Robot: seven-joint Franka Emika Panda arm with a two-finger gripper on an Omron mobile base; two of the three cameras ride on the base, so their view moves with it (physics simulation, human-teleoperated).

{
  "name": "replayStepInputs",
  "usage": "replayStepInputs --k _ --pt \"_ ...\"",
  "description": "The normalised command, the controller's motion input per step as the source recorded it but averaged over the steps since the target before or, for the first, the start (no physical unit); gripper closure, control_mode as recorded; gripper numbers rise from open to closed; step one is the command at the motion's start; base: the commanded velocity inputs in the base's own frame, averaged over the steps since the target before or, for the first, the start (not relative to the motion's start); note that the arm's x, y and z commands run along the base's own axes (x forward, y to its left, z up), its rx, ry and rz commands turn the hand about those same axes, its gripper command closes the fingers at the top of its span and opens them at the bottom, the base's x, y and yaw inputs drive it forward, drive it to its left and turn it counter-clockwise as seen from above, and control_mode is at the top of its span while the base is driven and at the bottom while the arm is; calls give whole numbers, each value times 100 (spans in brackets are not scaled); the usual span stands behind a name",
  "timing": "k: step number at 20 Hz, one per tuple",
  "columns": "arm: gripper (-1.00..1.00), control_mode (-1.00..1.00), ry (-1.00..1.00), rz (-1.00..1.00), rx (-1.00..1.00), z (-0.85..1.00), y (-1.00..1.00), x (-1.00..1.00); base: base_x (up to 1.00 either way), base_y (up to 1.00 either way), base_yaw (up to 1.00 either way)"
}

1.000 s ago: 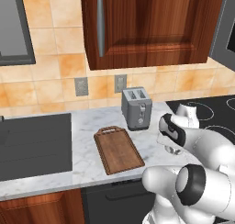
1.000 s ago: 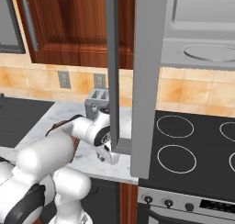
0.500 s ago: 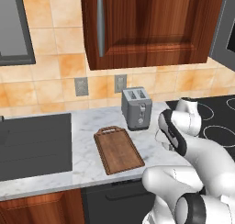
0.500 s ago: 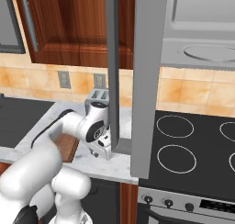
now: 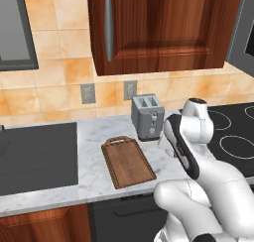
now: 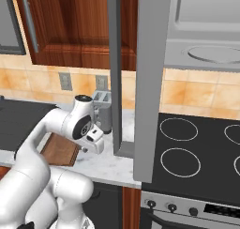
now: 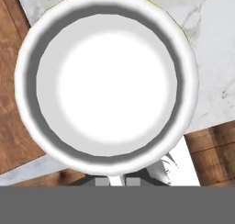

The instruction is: Pick the mug from the counter and place it inside the microwave. Then close the microwave.

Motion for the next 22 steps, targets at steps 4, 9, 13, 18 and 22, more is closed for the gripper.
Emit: replayStepInputs --k 4,9,13,18,22 --pt "100 -100 -8 15 0 35 43 -34 0 0 0" --pt "100 -100 -10 18 0 28 33 -41 0 0 0" --pt "100 -100 -14 18 0 34 34 -42 0 0 0" --pt "100 -100 -14 16 0 38 28 -44 0 0 0" --pt "100 -100 -14 13 0 45 20 -39 0 0 0"
